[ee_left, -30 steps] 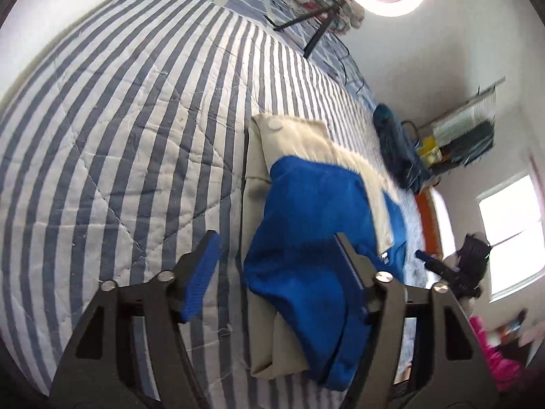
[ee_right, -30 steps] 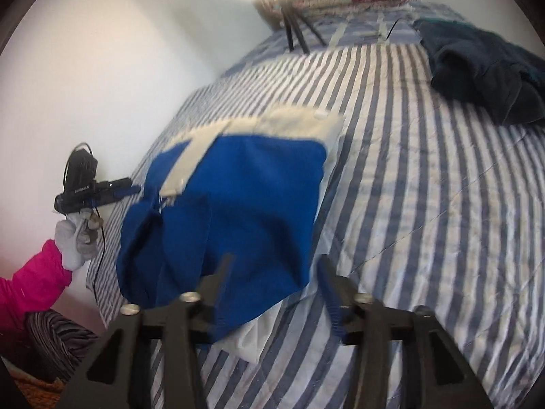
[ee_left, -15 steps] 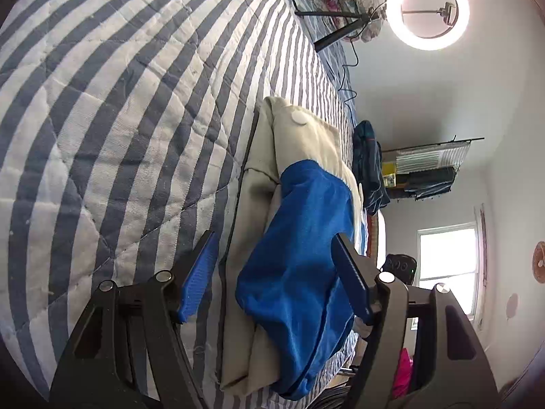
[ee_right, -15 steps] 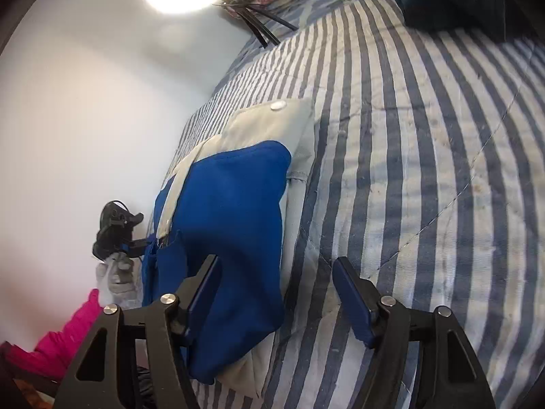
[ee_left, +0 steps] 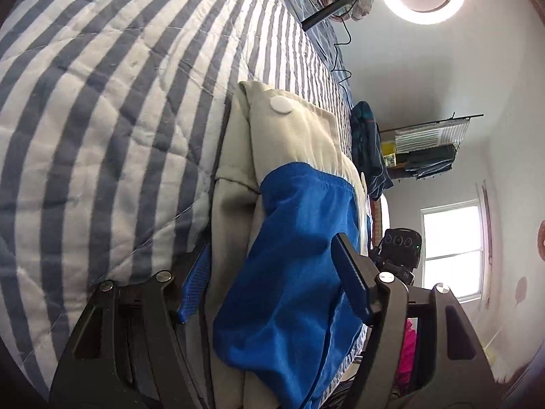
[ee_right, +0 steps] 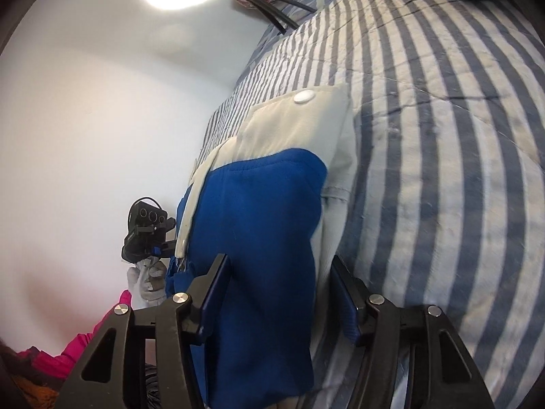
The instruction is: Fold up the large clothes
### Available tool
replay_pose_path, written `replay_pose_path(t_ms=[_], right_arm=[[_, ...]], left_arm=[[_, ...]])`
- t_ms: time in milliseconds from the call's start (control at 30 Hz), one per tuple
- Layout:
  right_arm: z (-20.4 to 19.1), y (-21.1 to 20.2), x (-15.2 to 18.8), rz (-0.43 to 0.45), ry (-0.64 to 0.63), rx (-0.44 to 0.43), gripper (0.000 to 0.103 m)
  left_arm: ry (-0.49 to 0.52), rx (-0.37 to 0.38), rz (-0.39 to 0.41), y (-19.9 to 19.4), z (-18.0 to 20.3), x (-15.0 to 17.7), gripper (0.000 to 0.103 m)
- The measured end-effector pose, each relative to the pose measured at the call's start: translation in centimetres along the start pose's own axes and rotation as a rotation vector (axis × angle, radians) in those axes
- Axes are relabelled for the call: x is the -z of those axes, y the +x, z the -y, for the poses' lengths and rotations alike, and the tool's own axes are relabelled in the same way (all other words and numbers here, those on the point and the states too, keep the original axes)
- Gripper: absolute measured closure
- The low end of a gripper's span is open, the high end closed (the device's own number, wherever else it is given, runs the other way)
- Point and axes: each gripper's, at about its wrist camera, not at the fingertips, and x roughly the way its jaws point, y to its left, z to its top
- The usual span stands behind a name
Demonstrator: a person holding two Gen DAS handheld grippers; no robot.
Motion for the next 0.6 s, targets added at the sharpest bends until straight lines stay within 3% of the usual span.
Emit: replay_pose_path(t_ms=[267, 433, 600], right_arm=[[-0.9, 1.3, -0.2, -0.006, -0.011, 0.024, 0.046], [-2.0, 1.9, -0.2, -0.010, -0.034, 0.081, 0.062], [-5.0, 2.6, -0.6, 0.003, -0.092, 0.168, 0.070]], left_arm=[[0.055, -0.075, 0.004, 2.2, 2.2, -0.2, 0.033], [0.116, -0.161, 0.023, 2.3, 3.9, 0.5, 0.045], [0.177, -0.227, 0.049, 2.3, 6.0, 1.2, 0.057]])
